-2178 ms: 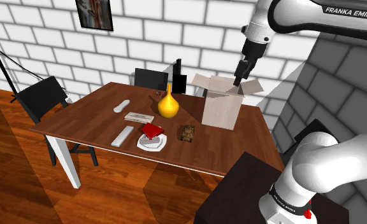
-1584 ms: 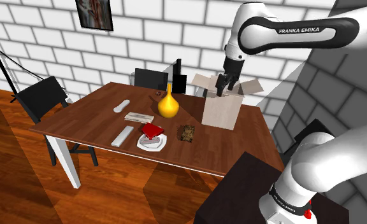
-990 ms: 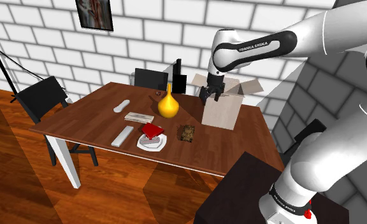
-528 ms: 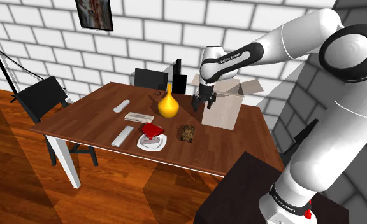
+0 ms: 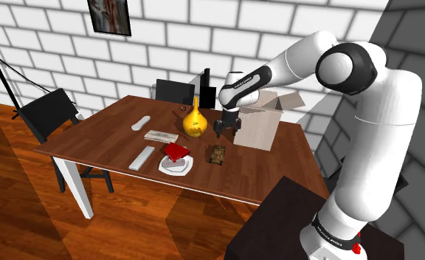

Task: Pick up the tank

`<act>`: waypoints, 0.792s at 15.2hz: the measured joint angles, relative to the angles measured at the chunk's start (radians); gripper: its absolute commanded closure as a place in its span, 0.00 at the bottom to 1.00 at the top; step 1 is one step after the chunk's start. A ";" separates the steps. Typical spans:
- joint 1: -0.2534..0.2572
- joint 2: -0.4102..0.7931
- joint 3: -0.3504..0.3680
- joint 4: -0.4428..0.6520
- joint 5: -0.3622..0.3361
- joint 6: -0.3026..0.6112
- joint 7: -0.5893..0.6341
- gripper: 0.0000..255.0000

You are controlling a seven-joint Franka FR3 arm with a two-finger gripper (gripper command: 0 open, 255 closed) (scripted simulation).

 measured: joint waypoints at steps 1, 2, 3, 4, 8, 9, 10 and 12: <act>-0.003 0.040 0.001 0.021 0.011 0.013 0.007 0.00; -0.007 0.074 0.000 0.045 0.021 0.017 0.013 0.00; -0.014 0.107 -0.001 0.065 0.031 0.025 0.014 0.00; -0.019 0.141 -0.002 0.089 0.041 0.030 0.020 0.00; -0.037 0.292 0.002 0.208 0.081 0.040 0.048 0.00; -0.043 0.331 0.003 0.249 0.090 0.033 0.056 0.00; -0.052 0.374 0.004 0.287 0.100 0.035 0.059 0.00; -0.059 0.420 0.006 0.312 0.109 0.049 0.060 0.00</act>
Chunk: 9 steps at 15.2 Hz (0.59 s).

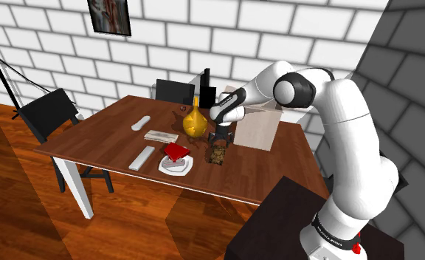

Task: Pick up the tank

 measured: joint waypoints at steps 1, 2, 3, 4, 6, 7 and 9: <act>-0.001 0.013 0.001 0.005 0.002 0.007 0.001 0.00; -0.003 0.022 0.002 0.007 0.004 0.014 -0.001 0.00; -0.004 0.034 0.003 0.012 0.006 0.022 -0.003 0.00; -0.005 0.046 0.005 0.013 0.008 0.031 -0.004 0.00; -0.006 0.071 0.008 0.025 0.011 0.044 -0.006 0.00; -0.006 0.075 0.008 0.027 0.011 0.047 -0.005 0.00; -0.006 0.076 0.008 0.026 0.011 0.049 -0.006 1.00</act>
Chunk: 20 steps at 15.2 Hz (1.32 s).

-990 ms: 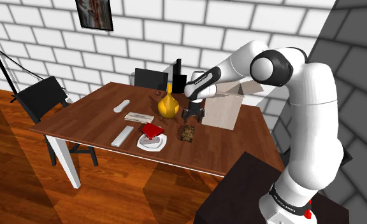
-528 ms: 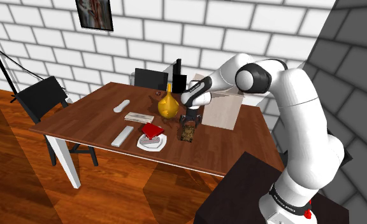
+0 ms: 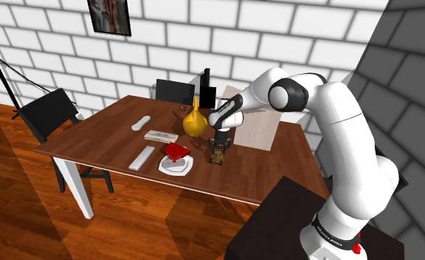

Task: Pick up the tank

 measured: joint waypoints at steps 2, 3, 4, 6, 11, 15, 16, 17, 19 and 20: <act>0.000 0.000 0.000 -0.001 0.000 0.001 0.000 1.00; 0.000 0.000 0.000 -0.001 0.000 0.001 0.000 1.00; 0.000 0.000 0.000 -0.001 0.000 0.001 0.000 1.00; 0.000 0.000 0.000 -0.001 0.000 0.001 0.000 1.00; 0.001 -0.010 -0.001 -0.002 -0.002 -0.009 0.002 1.00; 0.004 -0.047 -0.006 -0.009 -0.007 -0.039 0.006 1.00; 0.005 -0.059 -0.007 -0.015 -0.008 -0.044 0.009 1.00; 0.006 -0.069 -0.009 -0.016 -0.010 -0.054 0.010 1.00; 0.007 -0.091 -0.011 -0.025 -0.013 -0.067 0.011 1.00; 0.008 -0.100 -0.012 -0.027 -0.014 -0.073 0.013 1.00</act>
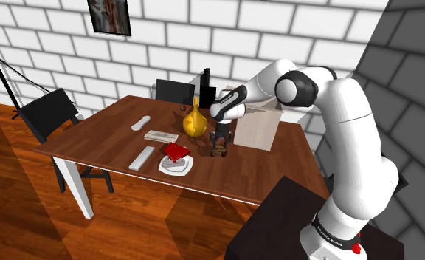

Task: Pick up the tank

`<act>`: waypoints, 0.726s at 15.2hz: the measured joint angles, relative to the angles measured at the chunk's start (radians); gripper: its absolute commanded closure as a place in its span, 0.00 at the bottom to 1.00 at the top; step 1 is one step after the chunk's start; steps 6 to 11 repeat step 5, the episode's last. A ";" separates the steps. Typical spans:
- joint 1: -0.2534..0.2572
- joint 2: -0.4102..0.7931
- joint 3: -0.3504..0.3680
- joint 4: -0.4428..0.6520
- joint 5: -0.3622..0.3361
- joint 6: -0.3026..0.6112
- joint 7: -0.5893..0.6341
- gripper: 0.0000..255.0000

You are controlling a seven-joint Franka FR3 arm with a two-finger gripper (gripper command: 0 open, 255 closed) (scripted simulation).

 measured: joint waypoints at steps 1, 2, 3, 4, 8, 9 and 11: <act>0.001 -0.011 -0.001 -0.002 -0.002 -0.010 0.002 1.00; 0.003 -0.022 -0.002 -0.004 -0.003 -0.019 0.005 1.00; 0.003 -0.031 -0.004 -0.001 -0.005 -0.029 0.006 1.00; 0.003 -0.042 -0.005 -0.005 -0.007 -0.037 0.006 1.00; 0.003 -0.046 -0.006 -0.001 -0.008 -0.045 0.007 1.00; 0.003 -0.046 -0.006 -0.001 -0.008 -0.045 0.007 1.00; 0.003 -0.046 -0.006 -0.001 -0.008 -0.045 0.007 1.00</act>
